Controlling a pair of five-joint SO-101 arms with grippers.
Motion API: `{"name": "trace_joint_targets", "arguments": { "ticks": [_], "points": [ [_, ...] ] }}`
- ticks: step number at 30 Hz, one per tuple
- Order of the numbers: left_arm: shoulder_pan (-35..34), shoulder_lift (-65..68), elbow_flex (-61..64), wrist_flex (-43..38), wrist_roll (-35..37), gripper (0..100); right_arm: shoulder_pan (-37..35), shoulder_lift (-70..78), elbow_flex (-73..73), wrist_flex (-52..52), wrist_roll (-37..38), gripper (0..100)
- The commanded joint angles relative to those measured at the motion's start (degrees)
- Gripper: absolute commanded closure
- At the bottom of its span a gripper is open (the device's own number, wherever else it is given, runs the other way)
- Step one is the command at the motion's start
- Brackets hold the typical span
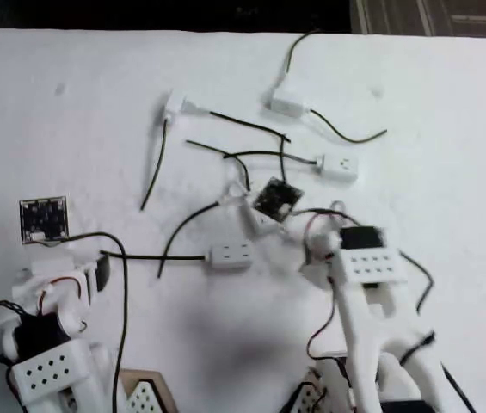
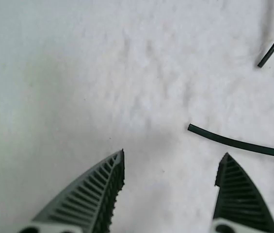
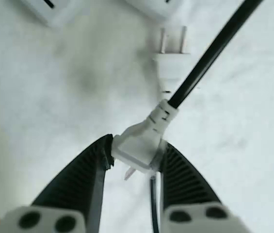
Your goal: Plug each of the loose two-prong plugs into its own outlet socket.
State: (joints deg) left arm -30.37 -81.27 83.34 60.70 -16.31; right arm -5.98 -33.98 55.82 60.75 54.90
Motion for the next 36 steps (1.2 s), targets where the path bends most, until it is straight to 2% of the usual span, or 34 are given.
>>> {"name": "trace_joint_targets", "arguments": {
  "ticks": [1,4,9,15,18,23,27,30,36],
  "points": [
    [-0.5,-0.7,-0.3,-1.1,-0.2,70,3.1,-2.8,-1.3,0.0,5.5,98.1],
    [-0.5,-0.7,-0.3,-1.1,-0.2,70,3.0,-2.7,-0.2,-2.3,4.7,96.4],
    [-0.5,-0.7,-0.3,-1.1,-0.2,70,2.9,-2.9,-0.2,-0.8,-3.2,77.9],
    [-0.5,-0.7,-0.3,-1.1,-0.2,70,1.9,-3.4,-3.6,7.8,-4.1,80.4],
    [-0.5,-0.7,-0.3,-1.1,-0.2,70,1.9,-2.9,-6.3,10.0,-10.9,80.4],
    [-0.5,-0.7,-0.3,-1.1,-0.2,70,-0.1,-2.0,-6.7,7.1,-17.8,80.5],
    [-0.5,-0.7,-0.3,-1.1,-0.2,70,-1.4,4.8,-7.4,1.0,-22.2,80.5],
    [-0.5,-0.7,-0.3,-1.1,-0.2,70,0.0,13.0,-10.5,-2.4,-24.2,80.5],
    [-0.5,-0.7,-0.3,-1.1,-0.2,70,4.3,27.9,-19.7,-1.7,-24.7,80.5]
  ]
}}
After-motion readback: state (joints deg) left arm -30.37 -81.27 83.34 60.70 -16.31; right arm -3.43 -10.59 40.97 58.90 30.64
